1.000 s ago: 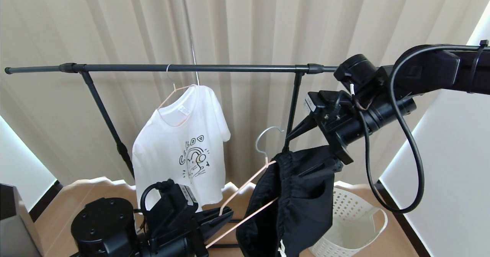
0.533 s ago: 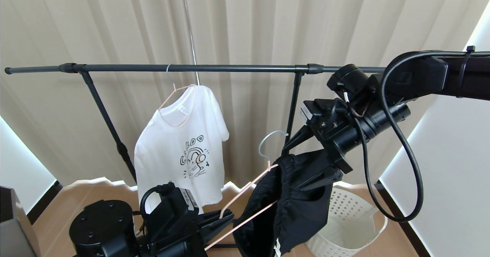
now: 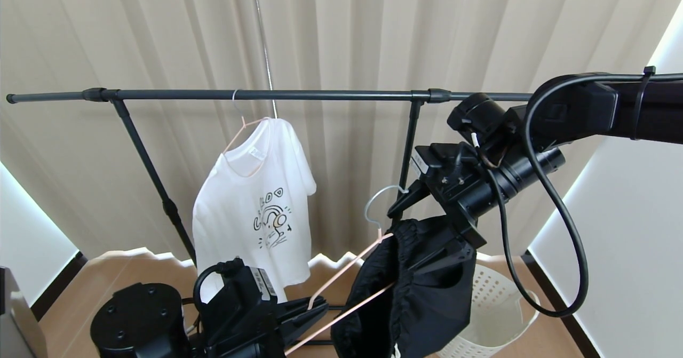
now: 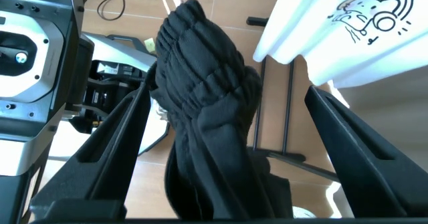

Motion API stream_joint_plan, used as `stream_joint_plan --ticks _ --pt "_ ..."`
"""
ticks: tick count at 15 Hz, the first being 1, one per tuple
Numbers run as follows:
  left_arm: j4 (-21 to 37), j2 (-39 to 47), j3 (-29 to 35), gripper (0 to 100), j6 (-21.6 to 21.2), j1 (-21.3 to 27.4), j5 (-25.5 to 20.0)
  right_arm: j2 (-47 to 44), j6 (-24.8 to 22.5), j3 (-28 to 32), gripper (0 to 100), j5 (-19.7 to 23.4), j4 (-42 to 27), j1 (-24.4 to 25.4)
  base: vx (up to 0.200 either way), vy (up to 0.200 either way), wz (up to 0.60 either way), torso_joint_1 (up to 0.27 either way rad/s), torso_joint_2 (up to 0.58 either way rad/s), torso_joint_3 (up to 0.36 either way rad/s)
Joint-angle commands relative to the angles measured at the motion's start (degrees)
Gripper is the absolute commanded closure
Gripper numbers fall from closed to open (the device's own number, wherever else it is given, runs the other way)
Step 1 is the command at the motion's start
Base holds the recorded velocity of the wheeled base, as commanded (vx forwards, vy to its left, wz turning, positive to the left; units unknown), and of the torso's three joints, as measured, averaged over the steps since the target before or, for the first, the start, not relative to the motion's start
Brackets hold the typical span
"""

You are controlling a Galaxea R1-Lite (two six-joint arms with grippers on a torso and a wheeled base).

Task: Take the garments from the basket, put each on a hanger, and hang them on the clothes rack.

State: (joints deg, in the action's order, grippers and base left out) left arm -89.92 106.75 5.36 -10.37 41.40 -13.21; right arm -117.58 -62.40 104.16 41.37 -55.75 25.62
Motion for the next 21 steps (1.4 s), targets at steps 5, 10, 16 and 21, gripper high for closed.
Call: stream_joint_plan --ticks 5,10,16,21 --pt "-0.1 -0.5 0.0 100 0.0 0.5 0.0 -0.1 0.1 0.0 0 -0.1 0.4 0.5 0.0 0.0 0.0 0.0 0.0 0.0" --pt "-0.1 -0.8 0.0 100 0.0 0.7 0.0 -0.2 0.1 0.0 0 -0.1 0.6 0.5 0.0 0.0 0.0 0.0 0.0 0.0" --pt "-0.1 -0.8 0.1 100 0.0 0.7 0.0 -0.7 0.1 0.1 0 -0.1 0.6 0.7 0.0 0.0 0.0 0.0 0.0 0.0" --pt "-0.1 -0.8 0.2 100 0.0 0.7 0.0 -0.6 0.1 0.0 100 -0.2 0.4 0.7 0.0 0.0 0.0 0.0 0.0 0.0"
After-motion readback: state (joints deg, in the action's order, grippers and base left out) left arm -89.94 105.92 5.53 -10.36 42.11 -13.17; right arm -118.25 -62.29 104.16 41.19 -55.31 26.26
